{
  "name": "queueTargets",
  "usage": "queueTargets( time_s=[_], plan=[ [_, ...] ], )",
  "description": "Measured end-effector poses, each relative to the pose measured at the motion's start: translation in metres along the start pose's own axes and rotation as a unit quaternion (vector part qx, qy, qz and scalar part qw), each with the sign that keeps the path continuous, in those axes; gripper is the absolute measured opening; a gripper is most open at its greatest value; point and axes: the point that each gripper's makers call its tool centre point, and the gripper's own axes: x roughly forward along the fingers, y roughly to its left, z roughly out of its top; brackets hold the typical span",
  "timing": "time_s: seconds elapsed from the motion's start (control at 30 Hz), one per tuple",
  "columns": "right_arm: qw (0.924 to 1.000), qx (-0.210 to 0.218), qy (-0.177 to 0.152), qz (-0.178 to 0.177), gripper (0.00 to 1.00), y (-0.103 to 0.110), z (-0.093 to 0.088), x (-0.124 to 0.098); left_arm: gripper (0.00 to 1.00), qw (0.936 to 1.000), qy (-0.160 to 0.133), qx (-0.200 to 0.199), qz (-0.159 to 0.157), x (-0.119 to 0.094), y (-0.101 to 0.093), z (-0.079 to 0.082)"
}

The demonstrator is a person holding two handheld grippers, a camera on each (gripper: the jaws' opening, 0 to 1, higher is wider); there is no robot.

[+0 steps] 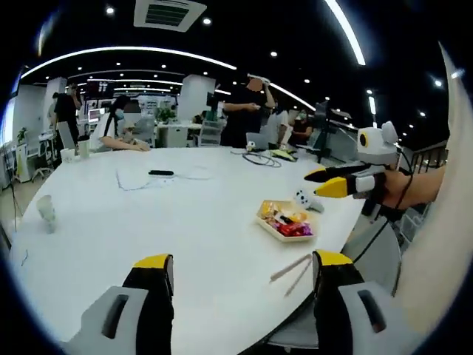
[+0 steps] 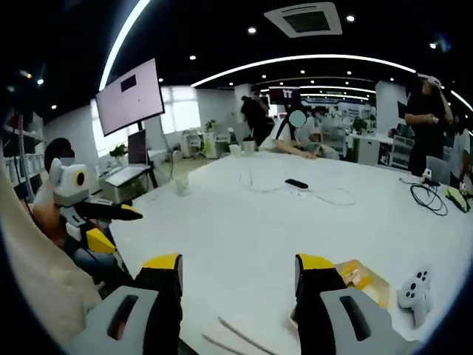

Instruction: Place the target food into the container with the food tongs after gripping and lifting it, then release it inside without dropping or visibly crushing the food.

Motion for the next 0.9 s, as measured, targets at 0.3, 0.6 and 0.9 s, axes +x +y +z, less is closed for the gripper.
queueTargets(
  time_s=[0.3, 0.6, 0.9],
  plan=[
    [0.9941, 0.074, -0.078, -0.015, 0.79, 0.006, 0.026, 0.012, 0.99, 0.9945, -0.087, -0.015, 0.057, -0.049, 0.028, 0.027],
    [0.9884, 0.086, -0.124, -0.012, 0.84, 0.04, 0.049, 0.019, 0.99, 0.9912, -0.12, -0.022, 0.052, -0.062, 0.04, 0.037],
    [0.984, 0.094, -0.144, -0.048, 0.81, 0.044, 0.044, 0.004, 0.99, 0.9912, -0.127, 0.0, 0.038, -0.069, 0.042, 0.027]
  ],
)
